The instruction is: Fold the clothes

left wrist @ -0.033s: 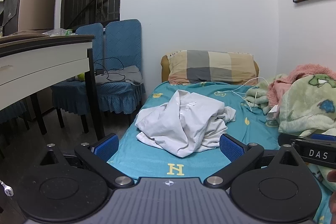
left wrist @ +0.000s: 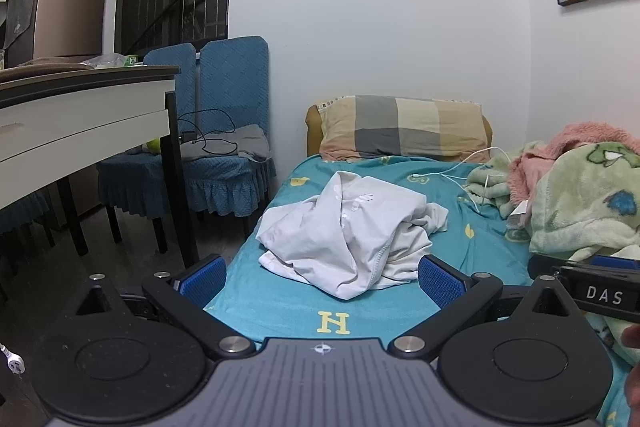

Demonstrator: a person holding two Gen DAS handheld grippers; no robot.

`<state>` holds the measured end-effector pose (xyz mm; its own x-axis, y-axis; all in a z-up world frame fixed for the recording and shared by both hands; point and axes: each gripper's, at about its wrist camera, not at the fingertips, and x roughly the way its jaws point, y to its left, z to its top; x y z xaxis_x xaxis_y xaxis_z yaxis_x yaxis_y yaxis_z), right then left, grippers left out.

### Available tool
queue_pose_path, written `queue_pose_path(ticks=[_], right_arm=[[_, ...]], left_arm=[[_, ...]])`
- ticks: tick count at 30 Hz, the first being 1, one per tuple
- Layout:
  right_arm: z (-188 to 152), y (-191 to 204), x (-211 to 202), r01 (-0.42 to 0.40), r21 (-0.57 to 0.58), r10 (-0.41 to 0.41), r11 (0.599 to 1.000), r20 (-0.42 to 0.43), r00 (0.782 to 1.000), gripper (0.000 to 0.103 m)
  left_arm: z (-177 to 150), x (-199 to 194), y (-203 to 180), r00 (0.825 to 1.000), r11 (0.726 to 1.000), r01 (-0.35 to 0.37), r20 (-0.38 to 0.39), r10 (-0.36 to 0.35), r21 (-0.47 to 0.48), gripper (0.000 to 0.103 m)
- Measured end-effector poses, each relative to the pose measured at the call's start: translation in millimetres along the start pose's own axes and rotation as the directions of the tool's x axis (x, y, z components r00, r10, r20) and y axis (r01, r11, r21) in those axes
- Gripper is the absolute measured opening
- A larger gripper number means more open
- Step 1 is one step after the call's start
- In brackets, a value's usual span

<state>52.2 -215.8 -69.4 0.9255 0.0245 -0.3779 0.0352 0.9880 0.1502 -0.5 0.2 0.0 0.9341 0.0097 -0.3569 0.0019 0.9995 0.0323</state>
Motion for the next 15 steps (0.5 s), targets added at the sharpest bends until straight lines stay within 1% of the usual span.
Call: queue_pose_path(ticks=[15], right_arm=[[-2.1, 2.5, 0.3, 0.005, 0.009, -0.005, 1.000, 0.007, 1.000, 0.084]], left_arm=[[4.7, -1.7, -2.1, 1.000, 1.000, -0.004, -0.001, 0.004, 0.019, 0.103]])
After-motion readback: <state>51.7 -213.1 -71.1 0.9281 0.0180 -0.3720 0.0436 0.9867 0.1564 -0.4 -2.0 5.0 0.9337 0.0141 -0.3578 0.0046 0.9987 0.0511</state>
